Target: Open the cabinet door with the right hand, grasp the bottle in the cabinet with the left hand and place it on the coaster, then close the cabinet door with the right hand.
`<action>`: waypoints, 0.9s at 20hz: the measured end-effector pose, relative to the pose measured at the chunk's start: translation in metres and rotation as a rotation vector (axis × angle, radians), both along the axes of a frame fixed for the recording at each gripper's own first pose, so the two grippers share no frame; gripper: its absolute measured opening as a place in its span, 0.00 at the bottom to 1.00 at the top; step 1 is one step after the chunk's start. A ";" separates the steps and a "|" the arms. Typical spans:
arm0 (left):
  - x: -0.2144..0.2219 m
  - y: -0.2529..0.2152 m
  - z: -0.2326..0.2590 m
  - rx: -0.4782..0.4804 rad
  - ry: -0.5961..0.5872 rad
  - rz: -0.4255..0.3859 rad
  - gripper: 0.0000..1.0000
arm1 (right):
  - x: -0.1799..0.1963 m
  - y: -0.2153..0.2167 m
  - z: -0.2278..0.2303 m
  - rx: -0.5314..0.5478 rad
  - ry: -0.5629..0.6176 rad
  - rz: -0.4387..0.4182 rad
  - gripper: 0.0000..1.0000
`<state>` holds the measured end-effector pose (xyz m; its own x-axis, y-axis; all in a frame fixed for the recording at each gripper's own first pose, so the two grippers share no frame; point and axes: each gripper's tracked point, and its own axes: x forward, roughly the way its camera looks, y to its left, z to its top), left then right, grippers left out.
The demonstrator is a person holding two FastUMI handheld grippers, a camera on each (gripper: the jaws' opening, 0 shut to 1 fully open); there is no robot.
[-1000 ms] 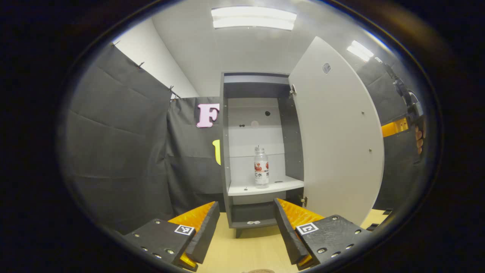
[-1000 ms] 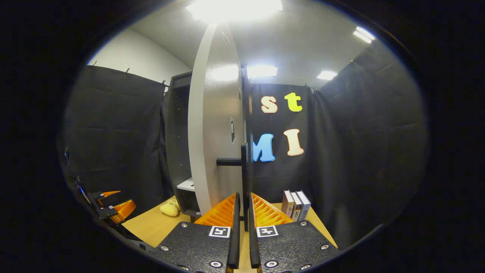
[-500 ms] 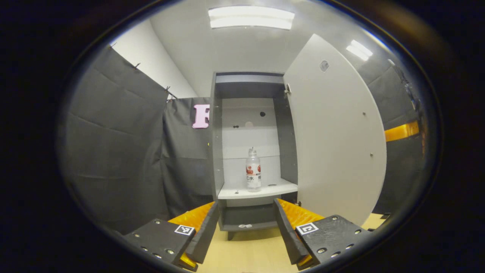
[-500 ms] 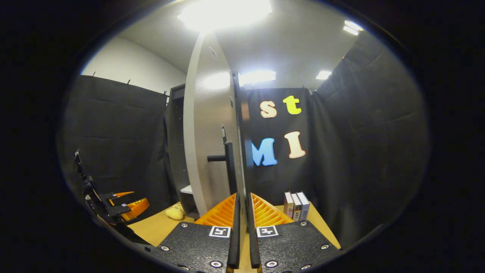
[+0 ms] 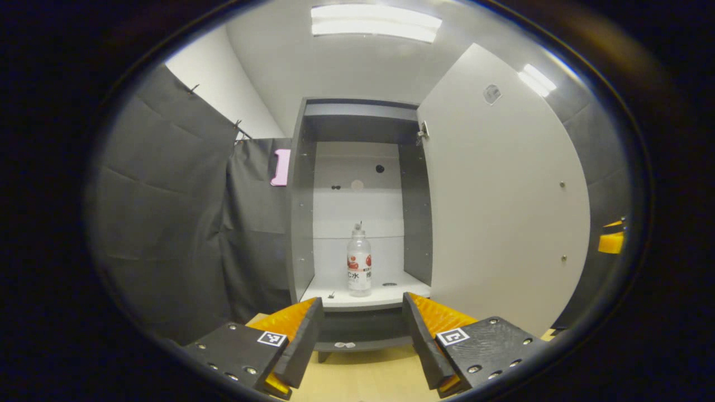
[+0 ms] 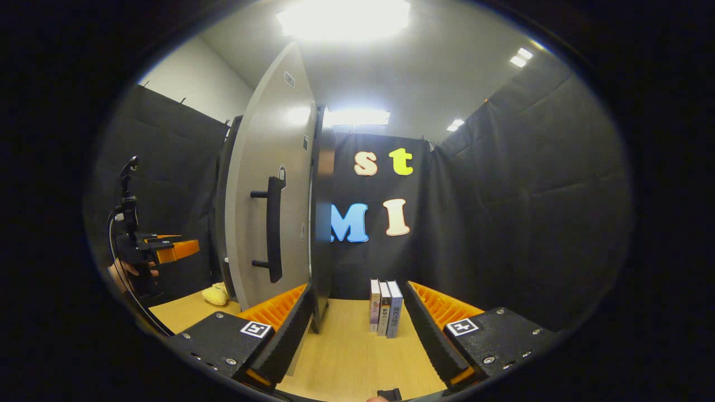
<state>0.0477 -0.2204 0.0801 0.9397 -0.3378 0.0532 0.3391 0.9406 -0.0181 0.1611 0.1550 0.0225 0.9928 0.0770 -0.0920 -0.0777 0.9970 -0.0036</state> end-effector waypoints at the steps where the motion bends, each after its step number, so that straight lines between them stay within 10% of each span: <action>1: 0.008 -0.002 0.003 0.002 -0.007 -0.006 0.82 | -0.002 -0.003 -0.006 0.007 0.013 -0.014 0.98; 18: 0.202 -0.055 -0.017 -0.009 0.029 -0.090 0.76 | 0.006 -0.029 -0.035 -0.003 0.083 -0.301 0.98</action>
<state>0.2500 -0.2752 0.0636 0.9067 -0.4206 0.0299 0.4215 0.9060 -0.0373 0.1673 0.1259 -0.0124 0.9601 -0.2196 -0.1734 0.2208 0.9752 -0.0127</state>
